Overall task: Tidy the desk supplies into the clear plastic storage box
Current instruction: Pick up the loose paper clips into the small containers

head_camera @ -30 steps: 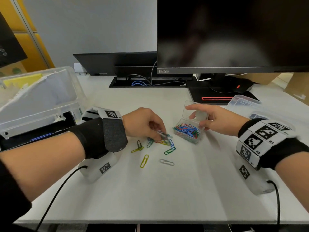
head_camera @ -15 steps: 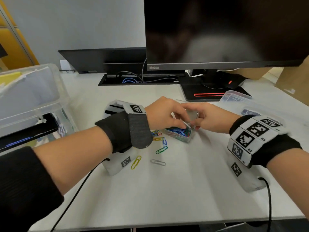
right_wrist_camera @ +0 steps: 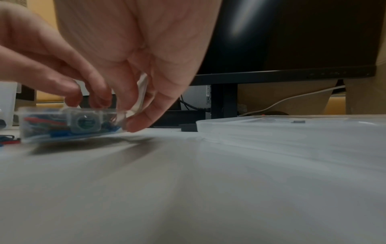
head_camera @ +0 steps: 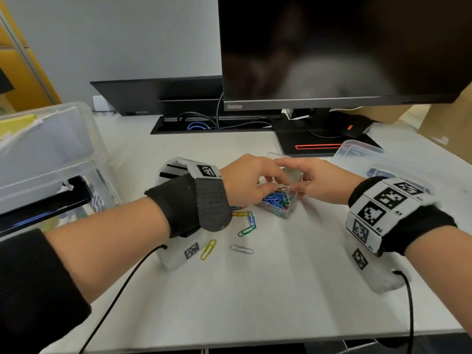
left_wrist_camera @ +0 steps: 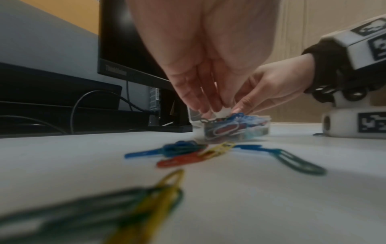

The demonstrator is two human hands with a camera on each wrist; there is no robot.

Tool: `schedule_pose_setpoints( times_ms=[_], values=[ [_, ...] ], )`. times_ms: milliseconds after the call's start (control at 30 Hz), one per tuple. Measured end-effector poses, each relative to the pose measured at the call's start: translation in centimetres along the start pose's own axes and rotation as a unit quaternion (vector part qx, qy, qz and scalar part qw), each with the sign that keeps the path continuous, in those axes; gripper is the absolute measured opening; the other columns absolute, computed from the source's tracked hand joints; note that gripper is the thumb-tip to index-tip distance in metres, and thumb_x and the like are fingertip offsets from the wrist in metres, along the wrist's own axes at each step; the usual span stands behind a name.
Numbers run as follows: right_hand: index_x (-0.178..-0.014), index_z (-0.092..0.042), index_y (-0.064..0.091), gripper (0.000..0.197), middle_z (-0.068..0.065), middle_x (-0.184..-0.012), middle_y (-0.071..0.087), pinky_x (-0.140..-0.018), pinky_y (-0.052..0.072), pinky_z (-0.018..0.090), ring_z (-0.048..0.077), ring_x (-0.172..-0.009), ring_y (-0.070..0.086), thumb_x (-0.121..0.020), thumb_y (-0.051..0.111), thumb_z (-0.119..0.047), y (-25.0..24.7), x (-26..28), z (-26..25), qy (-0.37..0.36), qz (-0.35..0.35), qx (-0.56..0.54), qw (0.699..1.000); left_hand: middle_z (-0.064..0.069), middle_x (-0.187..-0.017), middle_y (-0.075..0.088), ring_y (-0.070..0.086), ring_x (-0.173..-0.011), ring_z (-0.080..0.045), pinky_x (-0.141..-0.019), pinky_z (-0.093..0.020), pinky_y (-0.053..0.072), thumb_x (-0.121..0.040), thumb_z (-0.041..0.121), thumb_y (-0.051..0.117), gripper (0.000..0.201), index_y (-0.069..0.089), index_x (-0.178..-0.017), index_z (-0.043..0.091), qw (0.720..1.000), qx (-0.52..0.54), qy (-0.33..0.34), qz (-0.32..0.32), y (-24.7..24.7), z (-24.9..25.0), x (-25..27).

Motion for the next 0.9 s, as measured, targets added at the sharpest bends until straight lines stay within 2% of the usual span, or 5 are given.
schedule_pose_setpoints(
  times_ms=[133, 300, 500, 700, 900],
  values=[
    [-0.126, -0.035, 0.052, 0.056, -0.026, -0.071, 0.052, -0.057, 0.042, 0.004, 0.009, -0.06, 0.052, -0.083, 0.06, 0.001, -0.2, 0.3, -0.1, -0.008, 0.013, 0.003, 1.0, -0.001, -0.11, 0.071, 0.06, -0.106, -0.016, -0.093, -0.016, 0.036, -0.088, 0.012, 0.057, 0.023, 0.071, -0.107, 0.014, 0.997, -0.017, 0.033, -0.068, 1.0, 0.8, 0.4],
    [-0.111, -0.04, 0.06, 0.046, -0.003, -0.113, 0.063, -0.094, 0.049, 0.028, 0.022, -0.1, 0.06, -0.082, 0.064, -0.005, -0.7, 1.0, -0.6, -0.035, 0.054, -0.013, 0.998, 0.001, -0.111, 0.067, 0.055, -0.096, -0.006, -0.081, -0.013, 0.038, -0.089, 0.021, 0.058, 0.022, 0.069, -0.108, 0.019, 1.0, -0.005, 0.004, 0.006, -0.2, 0.3, 0.9],
    [-0.093, -0.024, 0.064, 0.011, -0.001, -0.1, 0.063, -0.071, 0.052, 0.03, 0.02, -0.081, 0.065, -0.085, 0.063, -0.017, -3.5, 5.0, 1.8, 0.048, 0.212, -0.024, 0.976, -0.001, -0.101, 0.067, 0.057, -0.085, -0.01, -0.062, 0.002, 0.035, -0.088, 0.025, 0.06, 0.019, 0.07, -0.101, 0.016, 0.999, -0.029, -0.043, 0.008, -1.5, -1.7, 3.8],
    [-0.056, -0.011, 0.062, 0.041, 0.002, -0.053, 0.064, -0.046, 0.038, 0.019, 0.013, -0.044, 0.058, -0.076, 0.067, -0.046, -2.6, 8.6, 3.6, 0.197, 0.074, 0.064, 0.976, -0.002, -0.109, 0.063, 0.058, -0.096, -0.014, -0.072, -0.011, 0.042, -0.081, 0.041, 0.065, 0.034, 0.066, -0.108, 0.021, 0.99, -0.05, -0.123, -0.052, -1.4, -3.3, 5.1],
    [-0.072, -0.014, 0.065, 0.042, 0.001, -0.068, 0.069, -0.042, 0.043, 0.014, 0.01, -0.058, 0.063, -0.047, 0.09, -0.035, -3.4, 9.0, 2.0, 0.29, -0.147, 0.165, 0.931, 0.005, -0.111, 0.056, 0.055, -0.099, -0.01, -0.092, -0.023, 0.044, -0.071, 0.043, 0.075, 0.047, 0.063, -0.114, 0.026, 0.985, -0.032, -0.125, -0.115, -0.7, -2.7, 5.6]
  ],
)
Point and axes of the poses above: each hand's wrist, its own x-axis away from the middle knuckle, its own y-axis out of the palm, z = x × y, the point moved 4 cm from there along -x, towards the middle knuckle
